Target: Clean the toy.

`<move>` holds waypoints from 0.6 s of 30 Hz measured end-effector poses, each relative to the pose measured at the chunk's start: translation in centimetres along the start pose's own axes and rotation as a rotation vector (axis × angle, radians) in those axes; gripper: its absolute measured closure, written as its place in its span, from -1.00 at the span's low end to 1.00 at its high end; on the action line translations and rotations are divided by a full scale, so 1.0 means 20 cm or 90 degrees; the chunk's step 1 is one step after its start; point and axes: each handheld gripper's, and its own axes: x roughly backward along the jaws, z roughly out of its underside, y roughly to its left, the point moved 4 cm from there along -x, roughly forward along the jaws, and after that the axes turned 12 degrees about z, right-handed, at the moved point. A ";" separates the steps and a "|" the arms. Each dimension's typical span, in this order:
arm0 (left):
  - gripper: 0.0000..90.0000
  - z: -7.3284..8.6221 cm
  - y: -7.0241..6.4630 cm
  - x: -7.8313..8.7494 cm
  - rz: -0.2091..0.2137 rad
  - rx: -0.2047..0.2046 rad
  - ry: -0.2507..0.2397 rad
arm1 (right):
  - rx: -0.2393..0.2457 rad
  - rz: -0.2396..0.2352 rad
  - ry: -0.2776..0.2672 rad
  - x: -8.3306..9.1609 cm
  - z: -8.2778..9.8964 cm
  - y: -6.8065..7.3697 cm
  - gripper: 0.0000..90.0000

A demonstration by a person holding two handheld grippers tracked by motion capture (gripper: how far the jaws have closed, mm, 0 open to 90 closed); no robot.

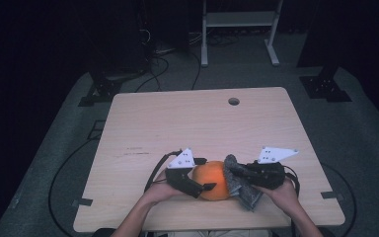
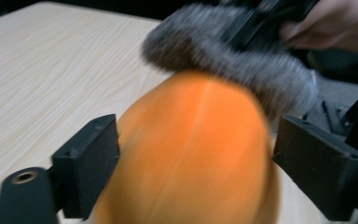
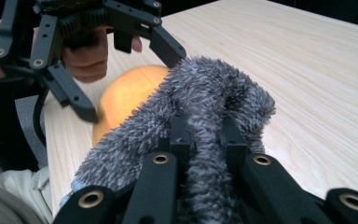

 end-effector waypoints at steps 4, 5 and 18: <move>-0.60 0.04 0.02 0.00 0.031 0.010 -0.007 | -0.016 0.008 0.010 0.00 0.03 -0.05 0.77; -0.46 0.04 0.02 0.00 0.023 0.002 -0.006 | -0.020 0.009 0.014 0.00 0.04 -0.06 0.77; -0.12 0.01 -0.01 -0.02 -0.025 -0.015 0.000 | 0.002 -0.016 -0.031 0.06 -0.10 0.04 0.77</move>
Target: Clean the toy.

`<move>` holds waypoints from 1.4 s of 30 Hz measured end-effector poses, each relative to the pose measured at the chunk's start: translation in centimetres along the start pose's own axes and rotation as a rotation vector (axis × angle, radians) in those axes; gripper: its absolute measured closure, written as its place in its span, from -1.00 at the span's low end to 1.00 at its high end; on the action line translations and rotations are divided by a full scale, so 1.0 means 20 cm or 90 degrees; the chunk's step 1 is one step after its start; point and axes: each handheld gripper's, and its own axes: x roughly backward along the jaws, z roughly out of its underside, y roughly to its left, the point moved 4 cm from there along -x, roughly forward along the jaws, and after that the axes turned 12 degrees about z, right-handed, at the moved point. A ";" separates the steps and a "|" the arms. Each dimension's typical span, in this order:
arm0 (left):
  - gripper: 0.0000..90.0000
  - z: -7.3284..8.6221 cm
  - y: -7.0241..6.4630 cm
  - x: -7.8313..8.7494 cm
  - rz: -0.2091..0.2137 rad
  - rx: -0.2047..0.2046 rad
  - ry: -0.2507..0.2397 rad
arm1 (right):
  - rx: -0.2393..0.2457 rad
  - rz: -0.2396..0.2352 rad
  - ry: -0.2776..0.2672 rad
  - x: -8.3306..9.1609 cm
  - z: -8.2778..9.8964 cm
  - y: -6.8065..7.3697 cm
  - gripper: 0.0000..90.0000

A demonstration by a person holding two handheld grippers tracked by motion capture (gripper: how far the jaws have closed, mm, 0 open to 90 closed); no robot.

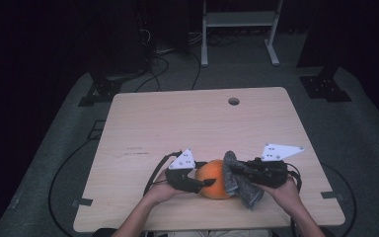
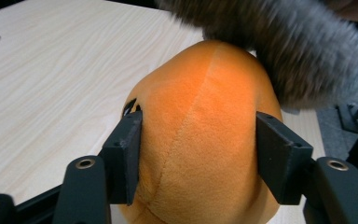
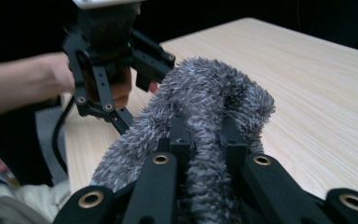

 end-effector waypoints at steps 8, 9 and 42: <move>-0.06 -0.02 0.00 0.01 -0.004 0.018 -0.019 | -0.042 0.050 0.041 0.02 0.12 -0.14 0.77; -0.05 -0.02 0.00 0.01 -0.005 0.020 -0.025 | -0.041 0.046 0.029 0.04 0.10 -0.13 0.77; -0.58 -0.06 -0.01 0.06 0.016 0.029 -0.042 | -0.040 0.011 0.033 -0.08 0.07 0.00 0.77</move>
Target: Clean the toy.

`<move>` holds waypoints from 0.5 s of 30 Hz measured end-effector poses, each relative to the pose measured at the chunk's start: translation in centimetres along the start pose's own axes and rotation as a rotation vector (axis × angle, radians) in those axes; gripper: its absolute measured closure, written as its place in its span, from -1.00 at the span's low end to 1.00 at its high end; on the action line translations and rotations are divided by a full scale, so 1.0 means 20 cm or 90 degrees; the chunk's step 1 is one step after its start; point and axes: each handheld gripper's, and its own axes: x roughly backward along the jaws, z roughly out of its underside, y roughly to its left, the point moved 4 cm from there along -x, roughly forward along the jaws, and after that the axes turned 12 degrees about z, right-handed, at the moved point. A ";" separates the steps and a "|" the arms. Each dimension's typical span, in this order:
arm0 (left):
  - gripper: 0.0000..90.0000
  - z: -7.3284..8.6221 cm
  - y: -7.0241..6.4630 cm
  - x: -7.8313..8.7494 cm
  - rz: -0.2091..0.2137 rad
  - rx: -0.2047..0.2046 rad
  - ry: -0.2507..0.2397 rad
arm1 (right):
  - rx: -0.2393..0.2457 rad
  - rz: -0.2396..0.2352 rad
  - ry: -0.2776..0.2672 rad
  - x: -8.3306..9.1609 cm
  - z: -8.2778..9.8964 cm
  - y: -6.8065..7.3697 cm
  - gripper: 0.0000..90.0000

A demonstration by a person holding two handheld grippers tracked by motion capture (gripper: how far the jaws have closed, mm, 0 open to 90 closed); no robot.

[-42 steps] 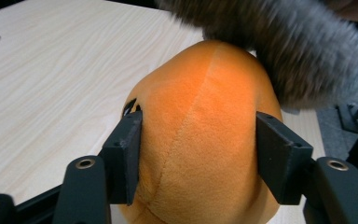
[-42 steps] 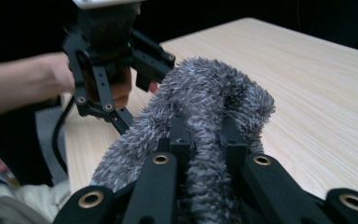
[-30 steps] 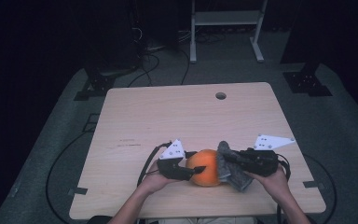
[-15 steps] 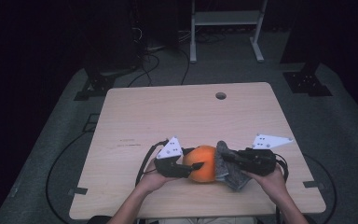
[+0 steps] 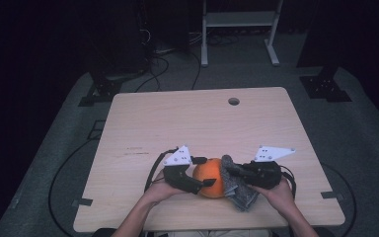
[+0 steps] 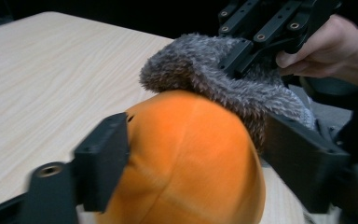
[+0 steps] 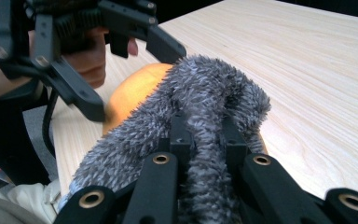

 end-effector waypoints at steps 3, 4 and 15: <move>-0.78 0.05 0.05 -0.02 0.015 0.038 0.031 | -0.007 0.006 0.002 0.01 0.01 -0.03 0.77; -0.80 0.08 0.06 -0.03 0.021 0.046 0.039 | -0.010 0.008 0.001 0.01 0.01 -0.03 0.77; -0.17 0.05 0.05 -0.03 0.001 0.035 -0.004 | -0.037 0.038 -0.003 0.06 0.04 -0.13 0.77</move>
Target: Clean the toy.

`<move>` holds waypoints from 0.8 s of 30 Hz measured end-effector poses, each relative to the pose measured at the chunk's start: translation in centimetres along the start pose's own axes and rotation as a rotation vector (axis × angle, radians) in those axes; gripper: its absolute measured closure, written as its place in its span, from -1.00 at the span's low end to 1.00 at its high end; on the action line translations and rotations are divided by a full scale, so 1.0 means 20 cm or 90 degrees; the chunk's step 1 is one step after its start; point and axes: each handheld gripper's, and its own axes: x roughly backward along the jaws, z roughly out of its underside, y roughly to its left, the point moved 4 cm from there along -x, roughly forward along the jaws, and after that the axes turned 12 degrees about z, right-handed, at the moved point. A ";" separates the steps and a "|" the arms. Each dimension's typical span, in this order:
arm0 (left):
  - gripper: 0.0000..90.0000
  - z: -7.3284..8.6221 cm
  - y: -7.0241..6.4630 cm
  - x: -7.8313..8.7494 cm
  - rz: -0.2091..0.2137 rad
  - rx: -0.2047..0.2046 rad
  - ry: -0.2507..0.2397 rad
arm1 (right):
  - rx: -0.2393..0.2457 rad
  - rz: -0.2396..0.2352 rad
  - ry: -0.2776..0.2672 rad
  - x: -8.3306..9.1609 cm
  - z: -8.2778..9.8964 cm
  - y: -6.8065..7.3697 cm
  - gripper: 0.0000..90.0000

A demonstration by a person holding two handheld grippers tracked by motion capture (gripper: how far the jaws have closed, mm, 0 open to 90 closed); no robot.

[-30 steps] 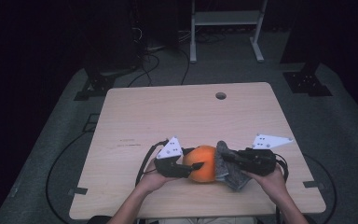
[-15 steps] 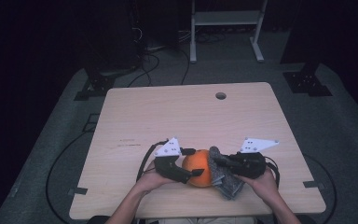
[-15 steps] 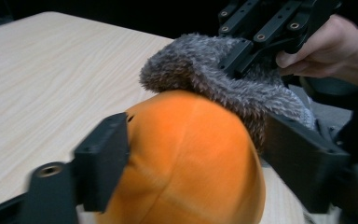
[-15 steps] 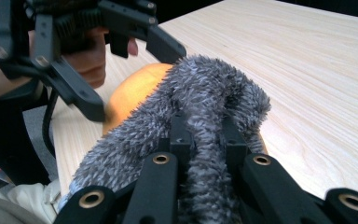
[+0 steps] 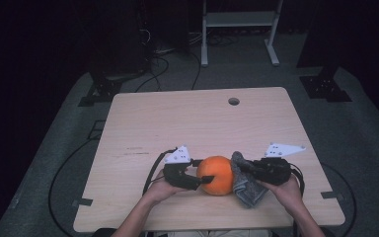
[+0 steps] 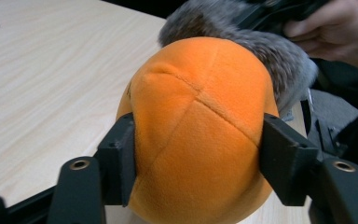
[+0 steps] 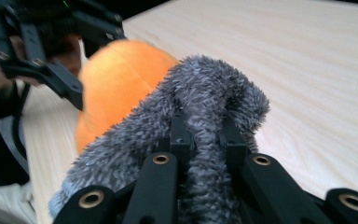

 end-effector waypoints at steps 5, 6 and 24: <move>-0.12 -0.04 -0.03 0.00 -0.016 -0.018 0.002 | 0.015 -0.069 -0.074 0.07 -0.13 0.12 0.77; -0.12 -0.04 -0.05 0.00 -0.012 -0.025 0.000 | 0.027 -0.069 -0.073 0.06 -0.14 0.14 0.77; -0.14 -0.06 -0.07 0.00 -0.038 -0.025 0.027 | 0.040 -0.057 -0.040 -0.04 -0.10 0.18 0.77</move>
